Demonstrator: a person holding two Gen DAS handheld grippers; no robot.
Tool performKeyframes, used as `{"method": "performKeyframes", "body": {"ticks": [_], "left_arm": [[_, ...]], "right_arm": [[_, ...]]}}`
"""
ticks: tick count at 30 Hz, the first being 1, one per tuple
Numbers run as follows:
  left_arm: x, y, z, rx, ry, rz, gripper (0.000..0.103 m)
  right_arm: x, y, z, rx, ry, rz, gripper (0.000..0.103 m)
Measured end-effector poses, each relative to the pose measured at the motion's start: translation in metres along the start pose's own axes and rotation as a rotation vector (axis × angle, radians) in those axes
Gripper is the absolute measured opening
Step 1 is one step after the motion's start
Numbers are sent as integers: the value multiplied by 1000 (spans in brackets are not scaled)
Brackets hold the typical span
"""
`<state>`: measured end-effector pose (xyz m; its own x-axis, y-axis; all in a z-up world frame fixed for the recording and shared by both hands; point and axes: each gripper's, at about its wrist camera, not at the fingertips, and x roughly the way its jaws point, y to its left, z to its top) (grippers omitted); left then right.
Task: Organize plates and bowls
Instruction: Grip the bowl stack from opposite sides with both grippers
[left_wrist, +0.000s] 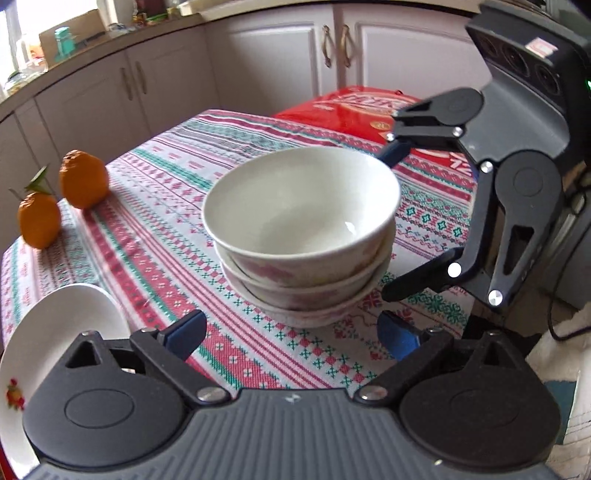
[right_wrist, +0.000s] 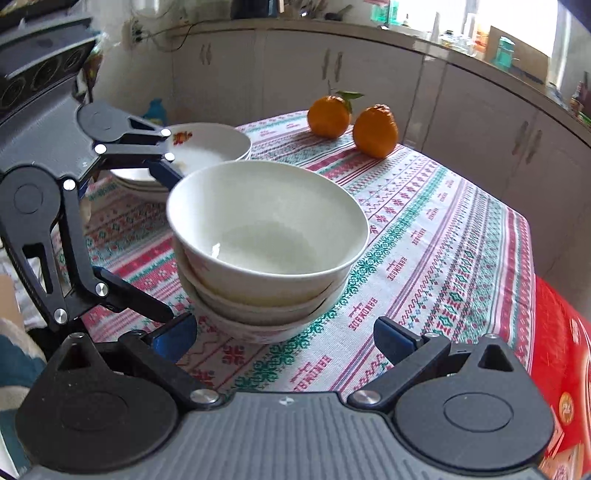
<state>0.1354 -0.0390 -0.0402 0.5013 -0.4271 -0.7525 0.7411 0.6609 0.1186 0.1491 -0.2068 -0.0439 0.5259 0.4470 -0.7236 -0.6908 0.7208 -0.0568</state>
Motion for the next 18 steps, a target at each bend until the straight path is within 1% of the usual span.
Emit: {"method": "performKeyframes", "body": {"ticks": [6, 9, 10, 11, 12, 18], "left_arm": [[9, 6, 5, 77, 20, -72, 95], [11, 7, 8, 120, 25, -95, 94], [12, 9, 10, 125, 24, -108, 93], [13, 10, 11, 126, 25, -124, 87], [14, 11, 12, 132, 29, -136, 85], [19, 16, 12, 159, 38, -188, 83]], "right_arm": [[10, -10, 8, -94, 27, 82, 103], [15, -14, 13, -144, 45, 124, 102], [18, -14, 14, -162, 51, 132, 102], [20, -15, 16, -176, 58, 143, 102], [21, -16, 17, -187, 64, 160, 102], [28, -19, 22, -219, 87, 230, 97]]}}
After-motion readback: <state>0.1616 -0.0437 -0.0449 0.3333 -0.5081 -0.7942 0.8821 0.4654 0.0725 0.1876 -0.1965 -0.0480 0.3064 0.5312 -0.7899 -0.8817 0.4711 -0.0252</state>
